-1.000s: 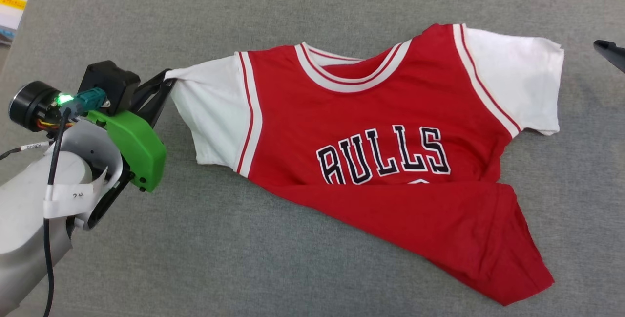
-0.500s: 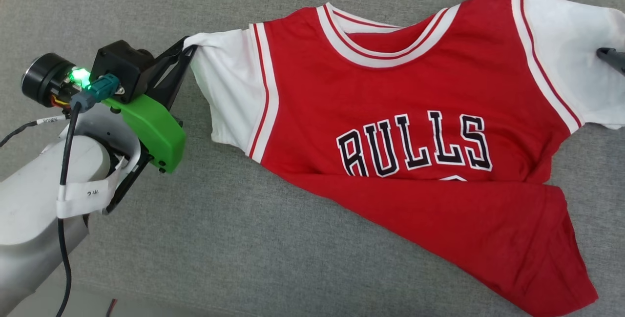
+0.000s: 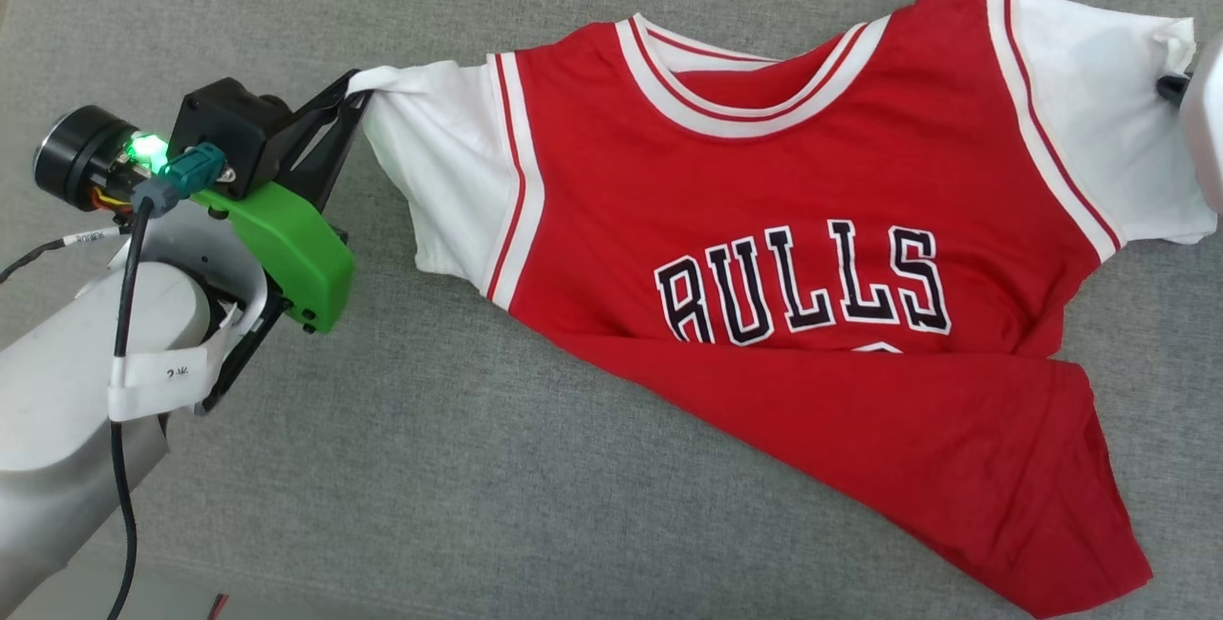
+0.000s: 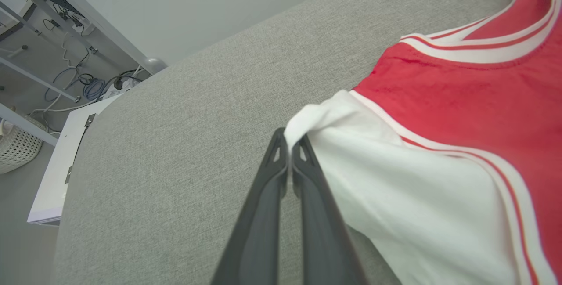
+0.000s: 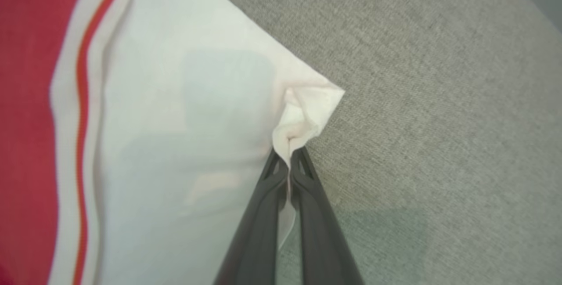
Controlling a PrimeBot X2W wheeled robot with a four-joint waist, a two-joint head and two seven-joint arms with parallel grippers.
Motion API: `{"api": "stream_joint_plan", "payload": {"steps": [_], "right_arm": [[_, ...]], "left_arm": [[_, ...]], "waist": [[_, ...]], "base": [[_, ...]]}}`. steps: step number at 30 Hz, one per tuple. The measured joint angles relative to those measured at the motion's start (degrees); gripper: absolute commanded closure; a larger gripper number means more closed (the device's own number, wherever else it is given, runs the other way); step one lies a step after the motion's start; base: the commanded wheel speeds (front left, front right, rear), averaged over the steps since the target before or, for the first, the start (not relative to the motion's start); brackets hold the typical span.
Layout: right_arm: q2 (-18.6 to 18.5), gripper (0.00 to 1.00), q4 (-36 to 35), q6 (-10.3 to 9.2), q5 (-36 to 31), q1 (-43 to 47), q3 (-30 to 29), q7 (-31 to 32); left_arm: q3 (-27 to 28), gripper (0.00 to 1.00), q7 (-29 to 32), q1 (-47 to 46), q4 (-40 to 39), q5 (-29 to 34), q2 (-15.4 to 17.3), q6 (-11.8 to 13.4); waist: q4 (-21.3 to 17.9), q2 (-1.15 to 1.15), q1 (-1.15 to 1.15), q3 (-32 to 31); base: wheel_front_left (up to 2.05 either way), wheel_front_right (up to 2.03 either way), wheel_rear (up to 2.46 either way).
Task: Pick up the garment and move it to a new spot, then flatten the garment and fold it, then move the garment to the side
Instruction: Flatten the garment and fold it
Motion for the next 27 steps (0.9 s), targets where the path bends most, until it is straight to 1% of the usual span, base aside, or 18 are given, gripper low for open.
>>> {"api": "stream_joint_plan", "payload": {"steps": [4,8,12,17,23,27], "right_arm": [[0.71,1.0,1.02,0.01,-0.93,-0.13,1.21,-6.81],[0.49,1.0,1.22,0.01,-0.96,-0.85,0.81,-13.28],[-0.05,1.0,0.45,0.01,-1.02,-0.99,-1.07,-19.52],[-0.25,1.0,-1.12,0.01,-2.25,-1.22,-5.71,-25.65],[0.56,1.0,-2.98,0.01,-4.6,-2.25,-11.33,-29.24],[1.55,1.0,-3.8,0.01,-6.28,-2.69,-13.94,-29.69]], "left_arm": [[0.03,1.0,-0.62,0.1,0.97,-0.03,0.1,0.05],[0.34,1.0,-1.56,0.1,0.81,0.02,0.37,0.15],[1.18,1.0,-2.94,0.05,-0.26,0.46,1.33,1.12],[2.9,1.0,-4.3,-1.27,-2.07,0.73,2.1,1.68],[5.09,1.0,-5.39,-5.76,-2.83,1.74,2.26,1.92],[5.67,1.0,-5.08,-9.11,-2.37,2.65,2.12,1.42]], "waist": [[-0.54,0.0,0.0,-2.24],[-1.19,0.0,0.0,-5.35],[-1.97,0.0,0.0,-8.78],[-3.13,0.0,0.0,-12.98],[-4.66,0.0,0.0,-17.17],[-5.69,0.0,0.0,-19.39]], "base": [[0.0,0.0,0.0],[0.0,0.0,0.0],[0.0,0.0,0.0],[0.0,0.0,0.0],[0.0,0.0,0.0],[0.0,0.0,0.0]]}}
